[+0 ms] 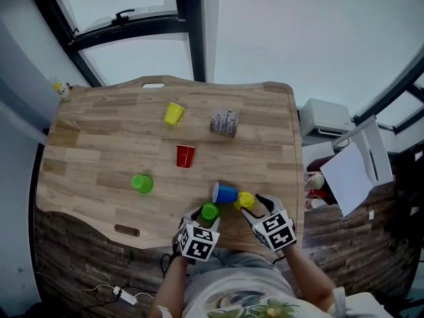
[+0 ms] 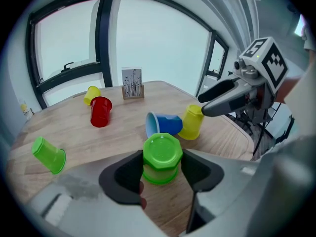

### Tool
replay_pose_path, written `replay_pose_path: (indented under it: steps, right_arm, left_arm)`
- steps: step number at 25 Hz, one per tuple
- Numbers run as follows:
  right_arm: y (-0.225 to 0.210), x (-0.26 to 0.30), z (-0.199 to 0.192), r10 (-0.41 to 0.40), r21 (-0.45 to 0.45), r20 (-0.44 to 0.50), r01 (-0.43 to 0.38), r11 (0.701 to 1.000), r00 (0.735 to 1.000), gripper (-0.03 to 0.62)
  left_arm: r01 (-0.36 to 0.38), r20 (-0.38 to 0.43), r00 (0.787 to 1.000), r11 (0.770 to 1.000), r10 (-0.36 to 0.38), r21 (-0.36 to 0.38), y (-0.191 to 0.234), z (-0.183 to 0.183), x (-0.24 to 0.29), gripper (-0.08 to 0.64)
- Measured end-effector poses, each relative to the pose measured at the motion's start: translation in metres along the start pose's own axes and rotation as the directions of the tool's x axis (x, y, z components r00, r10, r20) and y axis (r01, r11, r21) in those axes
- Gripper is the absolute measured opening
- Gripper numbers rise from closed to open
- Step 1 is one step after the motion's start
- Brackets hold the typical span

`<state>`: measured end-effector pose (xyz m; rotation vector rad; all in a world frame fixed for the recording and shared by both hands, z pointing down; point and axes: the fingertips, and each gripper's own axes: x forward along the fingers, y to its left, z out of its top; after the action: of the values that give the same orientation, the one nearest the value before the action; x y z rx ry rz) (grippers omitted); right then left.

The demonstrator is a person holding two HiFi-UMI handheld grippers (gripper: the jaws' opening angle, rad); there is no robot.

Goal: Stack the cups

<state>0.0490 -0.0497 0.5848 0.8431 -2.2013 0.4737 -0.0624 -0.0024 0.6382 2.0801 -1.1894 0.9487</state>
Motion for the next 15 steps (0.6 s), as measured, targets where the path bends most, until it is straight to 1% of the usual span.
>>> replay_pose_path:
  steps: [6,10,15]
  right_arm:
    - [-0.001,0.009,-0.002,0.0,-0.013,-0.028,-0.001,1.0,1.0,0.248]
    - [0.001,0.009,-0.005,0.008,-0.01,-0.039,-0.008,1.0,0.999,0.196]
    - [0.004,0.007,-0.007,0.025,-0.012,-0.048,-0.025,1.0,0.999,0.189]
  left_arm:
    - [0.019,-0.004,1.0,1.0,-0.019,0.009,-0.001,0.007,0.008,0.252]
    - [0.03,-0.002,1.0,0.999,-0.03,0.019,-0.003,0.014,0.014,0.252]
    - [0.04,0.001,0.999,0.999,-0.04,0.026,-0.004,0.022,0.019,0.252]
